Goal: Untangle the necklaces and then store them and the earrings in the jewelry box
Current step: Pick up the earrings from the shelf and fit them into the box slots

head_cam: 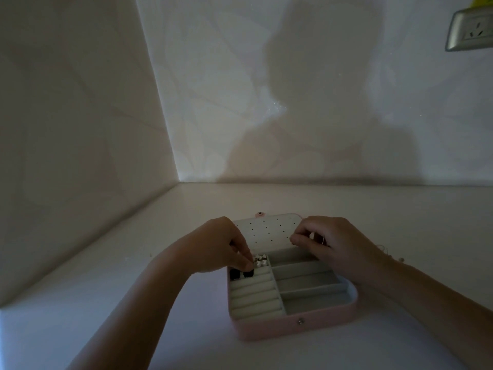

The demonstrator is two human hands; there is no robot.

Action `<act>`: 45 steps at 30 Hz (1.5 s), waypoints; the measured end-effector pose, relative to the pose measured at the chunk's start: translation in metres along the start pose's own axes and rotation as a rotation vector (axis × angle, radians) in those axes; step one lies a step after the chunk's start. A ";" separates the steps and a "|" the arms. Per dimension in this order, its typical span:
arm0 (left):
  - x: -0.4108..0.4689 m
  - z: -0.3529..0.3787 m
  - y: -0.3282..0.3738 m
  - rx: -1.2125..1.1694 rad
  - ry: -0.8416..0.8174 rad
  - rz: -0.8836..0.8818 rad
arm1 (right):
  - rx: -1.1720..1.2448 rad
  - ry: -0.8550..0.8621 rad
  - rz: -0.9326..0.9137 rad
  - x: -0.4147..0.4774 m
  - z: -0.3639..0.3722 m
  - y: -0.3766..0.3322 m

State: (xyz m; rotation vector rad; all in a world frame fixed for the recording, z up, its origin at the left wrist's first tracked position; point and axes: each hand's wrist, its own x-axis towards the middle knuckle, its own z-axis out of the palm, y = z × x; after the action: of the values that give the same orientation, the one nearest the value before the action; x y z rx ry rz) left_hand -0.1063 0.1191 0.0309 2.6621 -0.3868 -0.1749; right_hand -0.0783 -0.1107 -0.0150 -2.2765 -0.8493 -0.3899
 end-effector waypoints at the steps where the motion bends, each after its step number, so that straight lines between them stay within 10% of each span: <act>1: 0.000 -0.001 0.000 0.002 0.000 0.011 | 0.003 0.002 0.002 0.000 0.000 0.000; 8: 0.001 0.006 0.007 -0.051 0.178 0.080 | 0.269 -0.167 0.206 0.006 -0.032 0.000; 25: 0.001 0.026 0.031 -0.062 0.144 0.243 | -0.104 -0.692 0.556 -0.008 -0.099 0.024; 39: -0.003 0.024 0.032 -0.093 0.130 0.166 | -0.231 -0.635 0.299 -0.004 -0.070 0.016; 45: -0.005 0.016 0.025 -0.183 0.150 0.074 | -0.047 -0.312 0.268 -0.004 -0.070 0.007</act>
State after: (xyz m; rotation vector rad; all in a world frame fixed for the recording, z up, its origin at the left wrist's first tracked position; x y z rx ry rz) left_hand -0.1200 0.0924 0.0279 2.4576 -0.3997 0.0125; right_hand -0.0795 -0.1639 0.0315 -2.4925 -0.6729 0.0691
